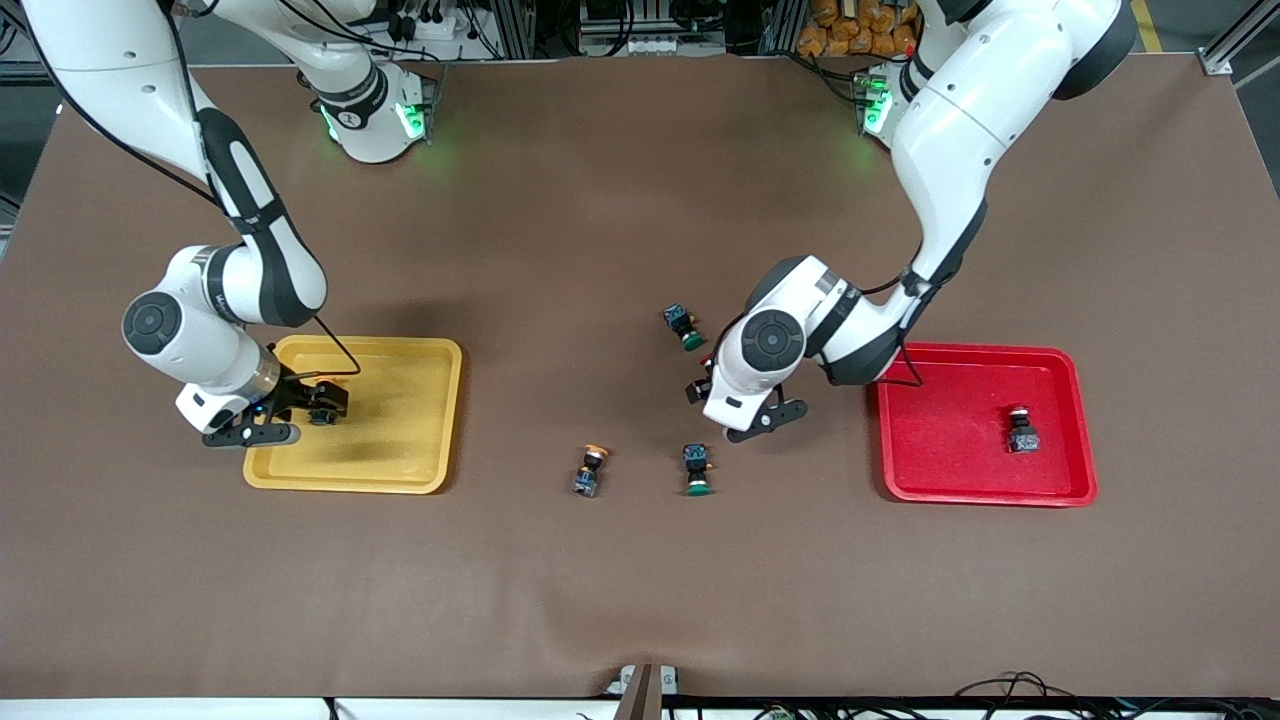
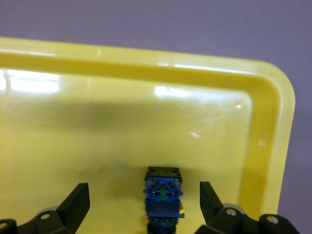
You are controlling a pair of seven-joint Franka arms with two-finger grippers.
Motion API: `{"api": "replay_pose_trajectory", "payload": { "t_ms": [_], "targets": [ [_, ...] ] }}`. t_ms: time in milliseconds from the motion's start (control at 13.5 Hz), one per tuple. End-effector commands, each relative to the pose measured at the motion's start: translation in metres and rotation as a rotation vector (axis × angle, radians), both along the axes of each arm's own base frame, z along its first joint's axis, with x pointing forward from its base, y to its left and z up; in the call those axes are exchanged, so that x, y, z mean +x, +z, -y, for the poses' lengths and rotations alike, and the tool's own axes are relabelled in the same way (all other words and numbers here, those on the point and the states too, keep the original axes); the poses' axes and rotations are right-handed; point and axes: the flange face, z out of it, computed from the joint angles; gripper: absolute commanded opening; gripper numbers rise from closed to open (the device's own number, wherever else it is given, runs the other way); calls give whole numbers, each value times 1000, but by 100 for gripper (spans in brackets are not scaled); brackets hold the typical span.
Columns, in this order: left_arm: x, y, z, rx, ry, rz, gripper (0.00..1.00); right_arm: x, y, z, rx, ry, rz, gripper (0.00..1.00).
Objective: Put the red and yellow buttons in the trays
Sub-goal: 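Grasp a second red button with the left gripper while the right gripper releases, then grasp a second orange button with the right gripper while the left gripper carries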
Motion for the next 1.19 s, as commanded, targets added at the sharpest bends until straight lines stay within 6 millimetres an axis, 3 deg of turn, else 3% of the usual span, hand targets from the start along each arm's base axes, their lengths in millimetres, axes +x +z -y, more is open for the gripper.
{"api": "replay_pose_trajectory", "payload": {
  "t_ms": [0,74,148,223,297,371,520,742,965,1113],
  "targets": [
    [0,-12,10,21,23,43,100,33,60,-33,11,-32,-29,100],
    [-3,-15,13,35,18,59,69,50,83,-52,16,-30,-14,100],
    [-3,-13,15,49,31,79,34,64,91,-71,21,-37,0,100],
    [-2,-12,15,59,53,90,8,77,93,-91,27,-43,17,100],
    [-1,-9,15,61,65,98,0,83,86,-119,32,-45,22,100],
    [1,-6,14,60,69,101,0,89,77,-154,46,-66,22,100],
    [10,6,5,60,72,115,0,104,63,-204,72,-133,29,100],
    [29,39,-31,108,18,99,0,112,36,-259,101,-197,28,100],
    [51,94,-91,137,-94,61,0,103,7,-312,110,-250,21,100],
    [69,115,-146,133,-174,30,0,98,-3,-342,128,-290,34,100]
  ]
}}
